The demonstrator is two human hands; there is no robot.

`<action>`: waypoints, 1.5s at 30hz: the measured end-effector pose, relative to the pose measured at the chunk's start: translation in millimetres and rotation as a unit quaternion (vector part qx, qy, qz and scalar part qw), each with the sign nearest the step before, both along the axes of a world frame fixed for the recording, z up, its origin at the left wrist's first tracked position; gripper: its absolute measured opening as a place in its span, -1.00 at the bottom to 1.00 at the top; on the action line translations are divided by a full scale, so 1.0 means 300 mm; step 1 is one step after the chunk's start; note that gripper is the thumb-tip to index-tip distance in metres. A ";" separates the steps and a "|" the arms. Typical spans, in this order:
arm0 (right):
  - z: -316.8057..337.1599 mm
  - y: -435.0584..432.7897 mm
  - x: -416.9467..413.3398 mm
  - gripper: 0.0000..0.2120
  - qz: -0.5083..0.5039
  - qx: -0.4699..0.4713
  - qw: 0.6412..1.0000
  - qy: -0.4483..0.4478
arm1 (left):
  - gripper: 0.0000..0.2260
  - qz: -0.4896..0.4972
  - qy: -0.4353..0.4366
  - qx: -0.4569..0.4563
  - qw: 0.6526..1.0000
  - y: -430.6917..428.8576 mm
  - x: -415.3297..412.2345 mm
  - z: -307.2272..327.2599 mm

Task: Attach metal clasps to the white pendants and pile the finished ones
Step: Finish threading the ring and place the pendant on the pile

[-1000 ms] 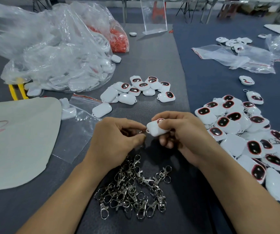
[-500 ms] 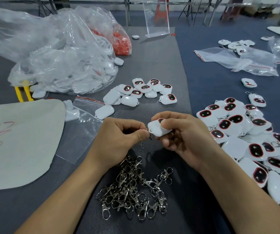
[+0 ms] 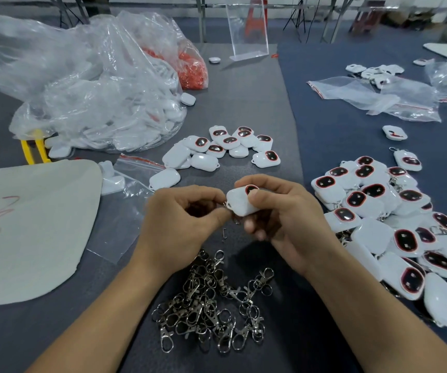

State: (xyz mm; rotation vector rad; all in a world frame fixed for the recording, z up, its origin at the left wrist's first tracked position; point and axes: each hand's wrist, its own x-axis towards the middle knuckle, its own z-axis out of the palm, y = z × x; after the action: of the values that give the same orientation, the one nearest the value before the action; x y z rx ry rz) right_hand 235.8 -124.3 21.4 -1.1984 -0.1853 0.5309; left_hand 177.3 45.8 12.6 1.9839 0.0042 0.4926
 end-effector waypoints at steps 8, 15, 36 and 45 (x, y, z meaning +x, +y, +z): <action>0.008 -0.009 0.003 -0.74 0.016 0.038 0.999 0.011 | -0.91 -0.075 0.080 -0.223 0.969 -0.014 0.015 0.001; 0.000 0.002 -0.012 -0.83 -0.018 0.024 0.995 -0.100 | -0.92 0.008 -0.037 0.053 0.998 0.005 0.001 0.008; -0.017 0.002 -0.033 -0.79 -0.050 -0.215 0.921 -0.323 | -0.81 0.021 -0.044 0.339 0.940 -0.010 -0.016 -0.011; 0.007 0.002 -0.002 -0.75 -0.070 -0.056 0.995 -0.044 | -0.96 0.020 0.056 0.012 0.998 -0.051 -0.004 -0.003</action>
State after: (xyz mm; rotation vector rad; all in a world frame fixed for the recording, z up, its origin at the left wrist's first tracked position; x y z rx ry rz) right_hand 235.1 -123.5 23.3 -1.3347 -0.1453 0.3699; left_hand 176.1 30.5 11.7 2.0361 0.1086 0.4081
